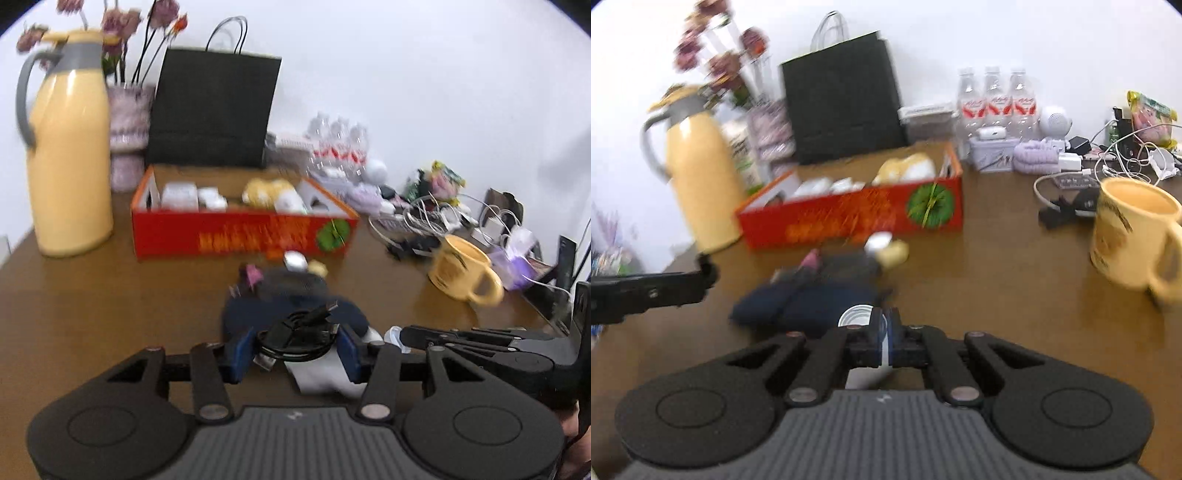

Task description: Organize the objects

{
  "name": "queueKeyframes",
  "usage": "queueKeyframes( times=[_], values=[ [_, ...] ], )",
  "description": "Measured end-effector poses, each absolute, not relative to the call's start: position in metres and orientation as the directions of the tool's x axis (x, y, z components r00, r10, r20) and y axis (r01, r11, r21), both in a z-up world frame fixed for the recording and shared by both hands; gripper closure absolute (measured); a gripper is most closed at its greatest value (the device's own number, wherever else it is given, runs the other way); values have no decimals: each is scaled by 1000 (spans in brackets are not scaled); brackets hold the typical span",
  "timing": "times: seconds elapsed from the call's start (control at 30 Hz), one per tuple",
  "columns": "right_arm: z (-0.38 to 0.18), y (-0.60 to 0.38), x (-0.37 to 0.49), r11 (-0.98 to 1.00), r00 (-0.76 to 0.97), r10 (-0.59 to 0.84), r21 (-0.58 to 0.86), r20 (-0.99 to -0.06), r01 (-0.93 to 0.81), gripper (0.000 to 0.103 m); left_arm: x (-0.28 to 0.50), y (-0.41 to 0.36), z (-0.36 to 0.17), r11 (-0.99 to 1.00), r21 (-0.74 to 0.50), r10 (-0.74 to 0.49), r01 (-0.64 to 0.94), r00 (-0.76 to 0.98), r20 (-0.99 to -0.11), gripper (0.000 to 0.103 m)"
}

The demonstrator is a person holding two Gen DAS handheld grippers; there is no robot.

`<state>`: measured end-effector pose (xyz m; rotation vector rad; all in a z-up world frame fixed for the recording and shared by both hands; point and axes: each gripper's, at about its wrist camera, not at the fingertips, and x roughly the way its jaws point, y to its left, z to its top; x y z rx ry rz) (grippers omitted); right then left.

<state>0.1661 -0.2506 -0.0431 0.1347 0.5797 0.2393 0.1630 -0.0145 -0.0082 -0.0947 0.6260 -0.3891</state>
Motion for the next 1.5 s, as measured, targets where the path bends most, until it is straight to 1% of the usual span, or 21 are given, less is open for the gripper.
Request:
queueKeyframes(
  times=[0.13,0.27,0.4,0.5,0.57,0.67,0.73,0.83,0.87,0.9,0.93,1.0,1.03,1.1,1.23,1.27,1.3,1.33,1.4,1.43,1.5],
  values=[
    [-38,-249,138,968,810,251,153,-530,-200,100,151,-17,-9,917,-224,-399,330,734,-549,56],
    [-20,-255,136,963,834,265,172,-485,-206,100,175,-15,8,902,-201,-430,383,748,-506,56],
    [11,-259,176,958,862,284,165,-421,-235,100,251,-21,39,879,-145,-461,454,736,-496,56],
    [36,-257,238,944,857,324,190,-402,-268,100,332,-34,53,877,-130,-454,463,707,-542,55],
    [46,-252,294,935,835,349,220,-427,-278,100,388,-44,51,892,-126,-423,435,701,-575,55],
    [39,-238,383,960,816,279,172,-507,-221,100,470,-59,30,923,-144,-362,356,682,-635,55],
    [24,-230,438,963,774,269,183,-573,-199,100,515,-68,13,937,-156,-332,313,659,-675,54],
    [-3,-223,492,955,703,289,250,-650,-162,97,559,-71,-9,965,-158,-258,210,656,-709,52],
    [-10,-223,500,955,701,283,262,-655,-141,95,565,-70,-13,966,-167,-257,198,652,-713,51],
    [-15,-225,505,955,700,277,266,-659,-128,95,570,-66,-15,957,-192,-287,216,646,-707,48],
    [-17,-225,506,955,701,277,268,-658,-125,94,570,-63,-14,947,-216,-319,236,640,-699,42],
    [-16,-225,499,956,727,274,261,-629,-134,90,563,-58,-8,938,-231,-346,259,644,-683,35],
    [-12,-227,495,959,740,266,248,-617,-138,88,559,-56,-3,936,-225,-349,269,651,-674,35],
    [-2,-230,486,962,761,257,230,-595,-145,78,546,-50,11,940,-213,-340,267,673,-657,35],
    [33,-233,458,971,809,239,160,-537,-180,74,500,-37,53,950,-199,-312,240,731,-608,35],
    [42,-234,446,971,819,238,139,-522,-194,71,484,-35,64,951,-187,-309,246,748,-588,34],
    [49,-237,433,971,829,239,125,-505,-204,65,460,-34,75,951,-168,-309,260,770,-558,33],
    [56,-238,413,971,843,240,109,-482,-214,62,435,-34,81,947,-159,-321,279,789,-524,27],
    [64,-239,374,969,862,244,77,-444,-234,51,378,-32,88,933,-141,-358,330,817,-452,20],
    [66,-239,352,968,870,246,59,-427,-244,47,353,-34,86,928,-125,-369,350,823,-431,20],
    [65,-239,302,960,876,255,2,-409,-279,31,299,-38,80,924,-70,-371,377,831,-414,20]
  ],
)
